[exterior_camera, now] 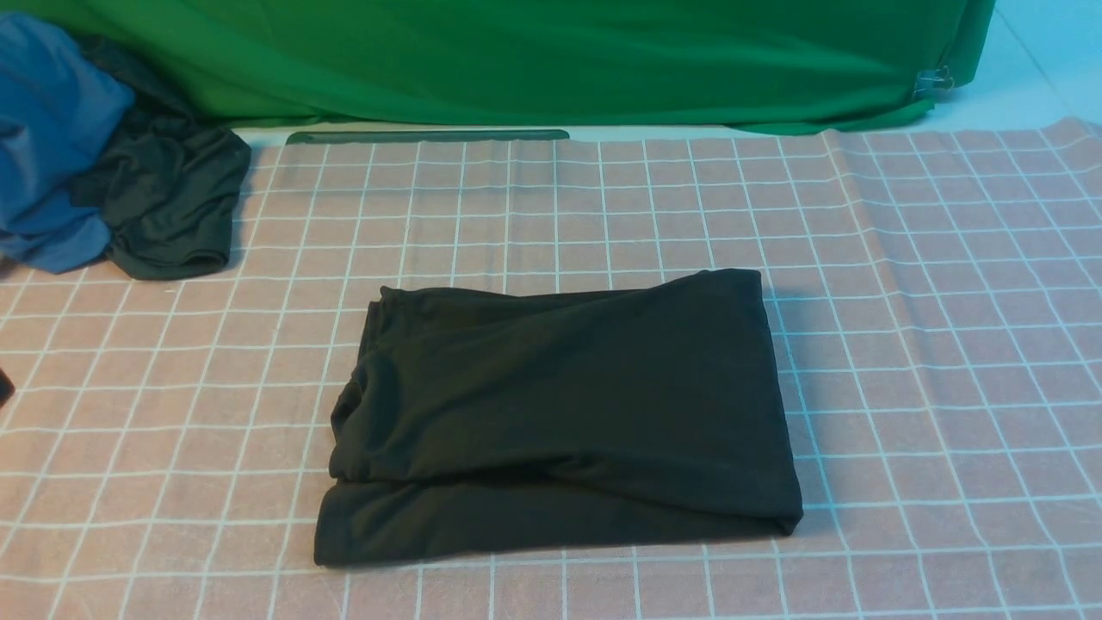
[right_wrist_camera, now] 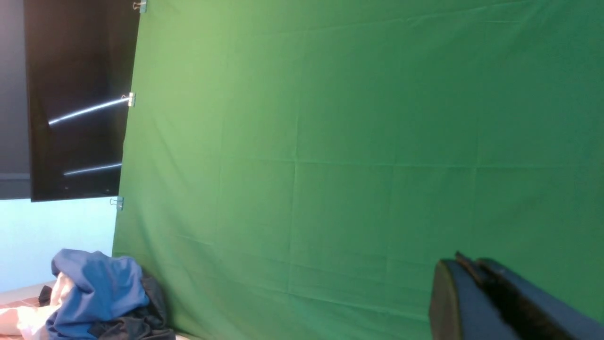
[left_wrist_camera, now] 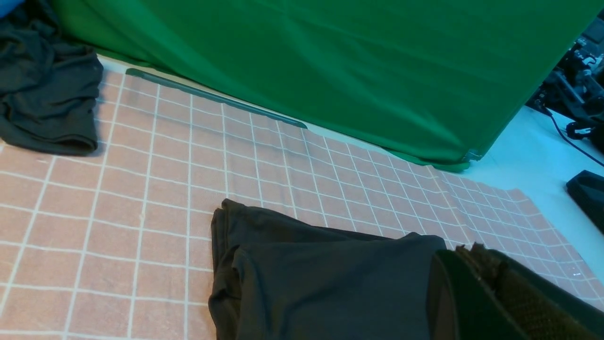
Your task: Fold a long-sleeved shirt over a pink coffee tablecloth.
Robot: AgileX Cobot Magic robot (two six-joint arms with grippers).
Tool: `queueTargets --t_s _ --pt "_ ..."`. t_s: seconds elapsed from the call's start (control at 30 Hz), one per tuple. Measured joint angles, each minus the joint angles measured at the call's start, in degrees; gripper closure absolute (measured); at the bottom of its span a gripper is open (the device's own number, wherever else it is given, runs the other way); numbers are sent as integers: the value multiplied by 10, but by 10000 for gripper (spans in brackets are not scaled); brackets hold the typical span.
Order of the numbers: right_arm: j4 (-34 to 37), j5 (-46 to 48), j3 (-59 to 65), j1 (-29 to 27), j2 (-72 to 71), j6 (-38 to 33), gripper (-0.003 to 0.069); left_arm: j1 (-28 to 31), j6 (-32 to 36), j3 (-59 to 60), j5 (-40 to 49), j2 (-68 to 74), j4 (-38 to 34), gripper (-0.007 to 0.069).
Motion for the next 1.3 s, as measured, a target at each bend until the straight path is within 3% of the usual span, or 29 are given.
queueTargets --t_s 0.57,0.7,0.83,0.97,1.1,1.3 --pt "0 0 0 0 0 0 562 0 5 10 -23 0 31 611" --pt "0 0 0 0 0 0 556 10 15 61 -119 -14 52 611" --pt "0 0 0 0 0 0 547 73 29 194 -283 -74 42 611" --pt "0 0 0 0 0 0 536 135 31 324 -346 -144 40 611" --pt "0 0 1 0 0 0 531 171 31 362 -315 -156 38 611" --pt "0 0 1 0 0 0 515 176 34 365 -239 -158 41 611"
